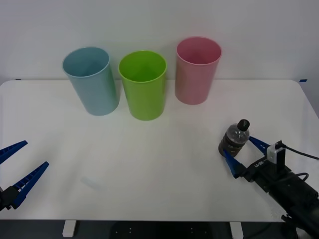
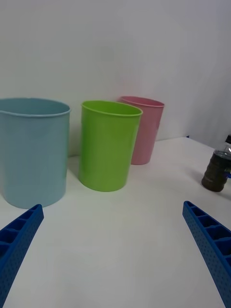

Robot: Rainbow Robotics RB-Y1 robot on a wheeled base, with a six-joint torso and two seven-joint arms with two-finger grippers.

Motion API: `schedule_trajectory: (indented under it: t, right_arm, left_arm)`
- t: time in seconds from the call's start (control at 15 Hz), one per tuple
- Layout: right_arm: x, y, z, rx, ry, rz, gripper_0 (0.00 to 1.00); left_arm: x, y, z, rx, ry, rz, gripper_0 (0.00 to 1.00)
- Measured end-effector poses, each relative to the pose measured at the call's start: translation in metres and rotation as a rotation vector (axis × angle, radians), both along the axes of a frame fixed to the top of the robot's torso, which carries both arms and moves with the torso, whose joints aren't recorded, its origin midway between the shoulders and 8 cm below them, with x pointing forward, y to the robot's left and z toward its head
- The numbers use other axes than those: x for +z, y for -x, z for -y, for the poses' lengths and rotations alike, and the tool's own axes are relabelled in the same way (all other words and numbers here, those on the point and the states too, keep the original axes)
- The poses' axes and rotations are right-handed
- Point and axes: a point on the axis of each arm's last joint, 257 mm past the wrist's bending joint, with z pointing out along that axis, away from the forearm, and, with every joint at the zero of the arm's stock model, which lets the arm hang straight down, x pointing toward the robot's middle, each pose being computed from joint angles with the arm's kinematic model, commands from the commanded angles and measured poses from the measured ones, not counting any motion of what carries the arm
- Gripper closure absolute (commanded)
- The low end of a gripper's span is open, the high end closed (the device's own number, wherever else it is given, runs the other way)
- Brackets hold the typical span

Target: Grasp the object on the table and drop it into the matching bin: aluminum can to the light blue bin, PET bottle to the pink bin.

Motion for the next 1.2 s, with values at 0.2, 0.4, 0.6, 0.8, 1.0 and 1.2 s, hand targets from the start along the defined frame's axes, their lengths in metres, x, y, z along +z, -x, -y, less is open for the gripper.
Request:
schedule_trajectory:
  t: [0.2,0.4,0.6,0.8,1.0,1.2]
  right_arm:
    - [0.0,-0.017,-0.01,0.003,-0.005,0.004,0.0]
    - [0.001,-0.03,-0.019,0.007,-0.01,0.011,0.0]
    - [0.002,-0.033,-0.02,0.004,-0.011,0.014,0.0]
    - [0.001,-0.033,-0.017,-0.005,-0.004,0.015,0.55]
    - [0.0,-0.032,-0.014,-0.013,-0.007,0.012,1.0]
    - [-0.001,-0.031,-0.013,-0.015,-0.001,0.016,1.0]
  left_arm:
    - [0.0,0.0,0.0,0.0,0.0,0.0,0.0]
    - [0.0,0.0,0.0,0.0,0.0,0.0,0.0]
    - [0.0,0.0,0.0,0.0,0.0,0.0,0.0]
    - [0.0,0.0,0.0,0.0,0.0,0.0,0.0]
    - [0.0,0.0,0.0,0.0,0.0,0.0,0.0]
    - [0.0,0.0,0.0,0.0,0.0,0.0,0.0]
